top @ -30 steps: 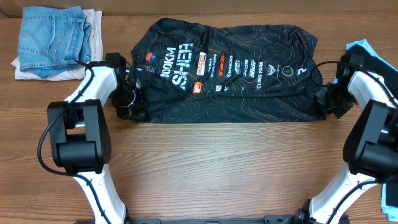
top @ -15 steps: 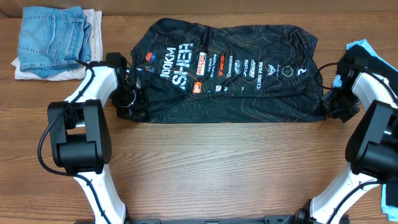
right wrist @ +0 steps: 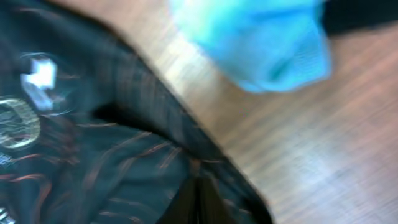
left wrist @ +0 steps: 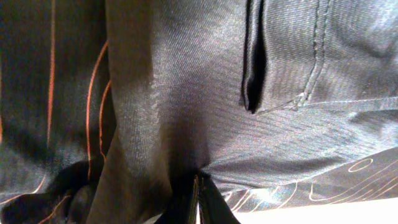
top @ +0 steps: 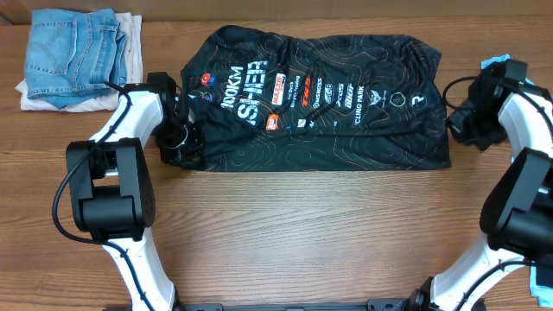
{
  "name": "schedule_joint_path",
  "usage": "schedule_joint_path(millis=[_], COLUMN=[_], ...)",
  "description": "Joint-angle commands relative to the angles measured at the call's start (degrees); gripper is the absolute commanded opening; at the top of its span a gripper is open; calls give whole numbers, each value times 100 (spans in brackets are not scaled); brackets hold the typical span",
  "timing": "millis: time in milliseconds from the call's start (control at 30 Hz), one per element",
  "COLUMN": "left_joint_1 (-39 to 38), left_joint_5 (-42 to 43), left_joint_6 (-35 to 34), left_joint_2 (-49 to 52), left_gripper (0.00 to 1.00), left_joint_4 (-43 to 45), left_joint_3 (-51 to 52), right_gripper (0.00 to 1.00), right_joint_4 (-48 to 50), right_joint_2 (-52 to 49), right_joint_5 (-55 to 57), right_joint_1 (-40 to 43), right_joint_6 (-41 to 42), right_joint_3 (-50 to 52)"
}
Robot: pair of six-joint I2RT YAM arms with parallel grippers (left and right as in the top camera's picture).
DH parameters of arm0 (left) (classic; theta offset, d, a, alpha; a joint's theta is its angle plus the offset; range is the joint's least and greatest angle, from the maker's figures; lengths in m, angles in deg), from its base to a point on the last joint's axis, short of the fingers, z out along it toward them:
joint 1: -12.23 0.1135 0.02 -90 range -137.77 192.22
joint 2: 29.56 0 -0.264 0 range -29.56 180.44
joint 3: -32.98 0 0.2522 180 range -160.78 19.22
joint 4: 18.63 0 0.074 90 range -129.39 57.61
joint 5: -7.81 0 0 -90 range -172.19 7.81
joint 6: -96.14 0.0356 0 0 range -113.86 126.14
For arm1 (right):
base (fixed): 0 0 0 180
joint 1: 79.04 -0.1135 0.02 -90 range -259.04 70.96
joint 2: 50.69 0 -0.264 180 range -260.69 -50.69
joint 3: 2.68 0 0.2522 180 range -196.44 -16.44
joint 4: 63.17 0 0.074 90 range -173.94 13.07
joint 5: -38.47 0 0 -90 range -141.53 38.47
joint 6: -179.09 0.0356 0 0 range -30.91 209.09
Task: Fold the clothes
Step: 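Tug the side edges outward with both grippers to straighten the jersey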
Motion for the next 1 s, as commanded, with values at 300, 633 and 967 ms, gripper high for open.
schedule_joint_path(millis=[300,633,967], left_joint_1=[24,24,24], left_joint_5=[-225,-227,-225], left_joint_6=[-17,-20,-15], left_joint_2=[129,129,127], left_gripper=[6,7,10], left_joint_4=[2,33,407], left_joint_3=[-98,-98,-98], right_gripper=[4,4,4], right_joint_4=[262,-59,-153], right_joint_2=[-728,-879,-879], right_joint_5=[-625,466,874], right_joint_1=[-450,-398,-219], right_joint_6=[-461,304,566], right_joint_3=[149,188,208])
